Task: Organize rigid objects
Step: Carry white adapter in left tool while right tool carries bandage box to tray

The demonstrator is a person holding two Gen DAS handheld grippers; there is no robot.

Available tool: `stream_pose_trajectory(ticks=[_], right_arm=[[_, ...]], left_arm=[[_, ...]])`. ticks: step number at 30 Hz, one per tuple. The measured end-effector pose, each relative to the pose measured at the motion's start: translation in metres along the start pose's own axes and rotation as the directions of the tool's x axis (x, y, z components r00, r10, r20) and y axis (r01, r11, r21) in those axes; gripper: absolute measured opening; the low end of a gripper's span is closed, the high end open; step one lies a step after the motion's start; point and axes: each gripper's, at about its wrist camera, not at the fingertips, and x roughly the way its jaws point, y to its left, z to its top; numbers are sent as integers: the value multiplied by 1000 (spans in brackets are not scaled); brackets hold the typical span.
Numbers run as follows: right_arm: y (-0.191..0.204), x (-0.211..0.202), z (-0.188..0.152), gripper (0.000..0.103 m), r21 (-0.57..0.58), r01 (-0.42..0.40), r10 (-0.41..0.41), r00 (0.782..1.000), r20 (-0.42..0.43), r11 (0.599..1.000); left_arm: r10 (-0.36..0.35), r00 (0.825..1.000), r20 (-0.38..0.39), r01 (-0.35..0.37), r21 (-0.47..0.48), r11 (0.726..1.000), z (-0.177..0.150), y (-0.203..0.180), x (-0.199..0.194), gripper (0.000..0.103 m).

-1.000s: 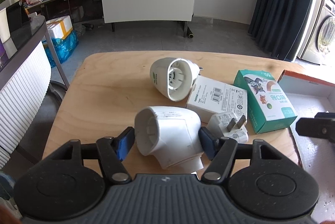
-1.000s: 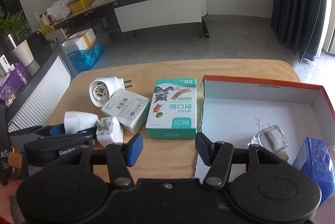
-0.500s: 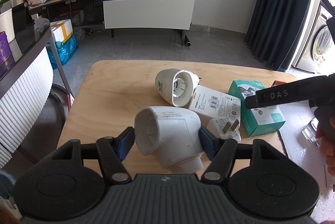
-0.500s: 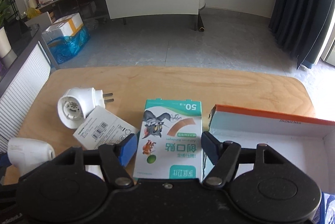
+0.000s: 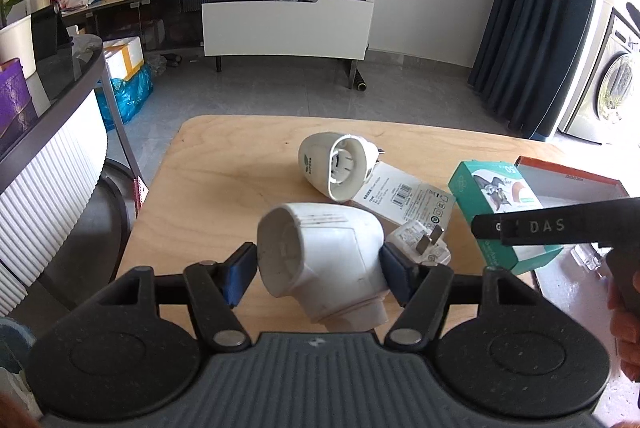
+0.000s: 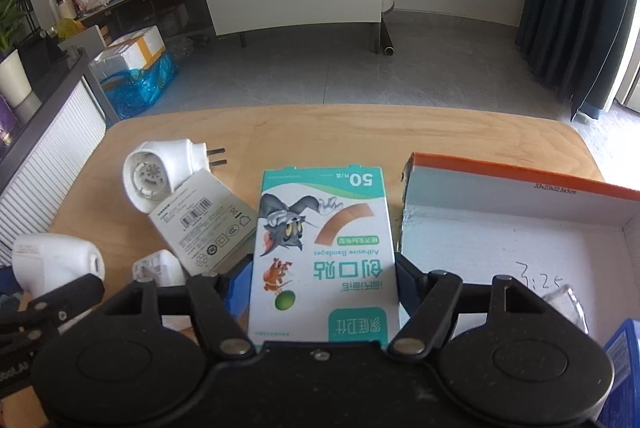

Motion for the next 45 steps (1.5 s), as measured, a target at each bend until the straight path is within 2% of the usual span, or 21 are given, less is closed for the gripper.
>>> stream_pose_trajectory(ticks=[4,11,21,36,45], right_arm=[[4,-33,-8,84,15,-24,24,999,31,1000],[19,-87,-28,84,8,1,-1,995,97,1000],[17,-138,-57,84,48,-10,3,992,129,999],[-1,-181,-99,84,75,24,-35,989,143,997],[-15,-193,-111,84,95,32,-46,988,147,995]], left_arm=[[2,1000,16,-2,-1,1000,1,-6,-13,68],[7,999,53,-8,8,1000,0,-21,-40,68],[4,997,77,-4,3,1000,-14,-37,-72,68],[-23,995,94,21,22,1000,-30,-58,-98,68],[-38,994,100,34,38,999,-37,-68,-105,68]])
